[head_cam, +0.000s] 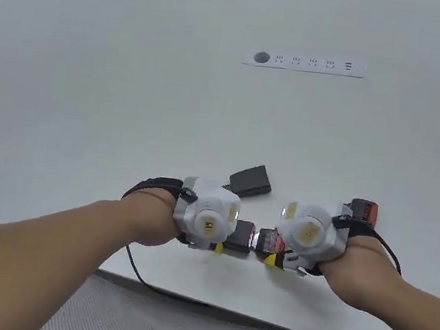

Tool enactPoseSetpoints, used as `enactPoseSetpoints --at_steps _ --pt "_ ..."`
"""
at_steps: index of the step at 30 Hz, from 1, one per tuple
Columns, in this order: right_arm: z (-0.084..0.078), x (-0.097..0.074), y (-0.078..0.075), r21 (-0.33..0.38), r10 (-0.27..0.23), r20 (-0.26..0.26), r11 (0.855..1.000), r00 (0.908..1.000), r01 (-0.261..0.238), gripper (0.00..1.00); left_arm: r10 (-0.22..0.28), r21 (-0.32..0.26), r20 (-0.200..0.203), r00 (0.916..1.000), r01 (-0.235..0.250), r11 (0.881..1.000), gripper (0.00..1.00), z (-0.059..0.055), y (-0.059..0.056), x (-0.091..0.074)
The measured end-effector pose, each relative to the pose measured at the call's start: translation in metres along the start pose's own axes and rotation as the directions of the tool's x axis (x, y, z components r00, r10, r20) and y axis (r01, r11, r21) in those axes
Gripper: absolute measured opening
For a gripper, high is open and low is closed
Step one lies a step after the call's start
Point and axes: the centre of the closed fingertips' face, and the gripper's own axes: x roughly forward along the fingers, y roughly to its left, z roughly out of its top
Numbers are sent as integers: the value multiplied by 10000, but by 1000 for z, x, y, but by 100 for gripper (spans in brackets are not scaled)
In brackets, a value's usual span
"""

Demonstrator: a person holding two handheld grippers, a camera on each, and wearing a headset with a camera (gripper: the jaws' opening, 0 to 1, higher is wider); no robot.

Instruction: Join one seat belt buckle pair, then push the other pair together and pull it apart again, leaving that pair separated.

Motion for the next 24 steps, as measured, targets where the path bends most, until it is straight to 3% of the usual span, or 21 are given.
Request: enactPoseSetpoints --at_steps 13,19,24 --pt "0 -1 -2 156 -143 35 9998 9999 143 36 58 414 -476 9988 -38 9991 34 1 1 -1" --pt "1 -9 0 332 -173 231 9993 9996 165 38 298 11 -184 9994 -298 9996 35 1 4 -15" --pt "12 -23 -1 509 -220 738 9985 9970 183 36 419 -222 185 9989 -415 9989 38 8 11 -30"
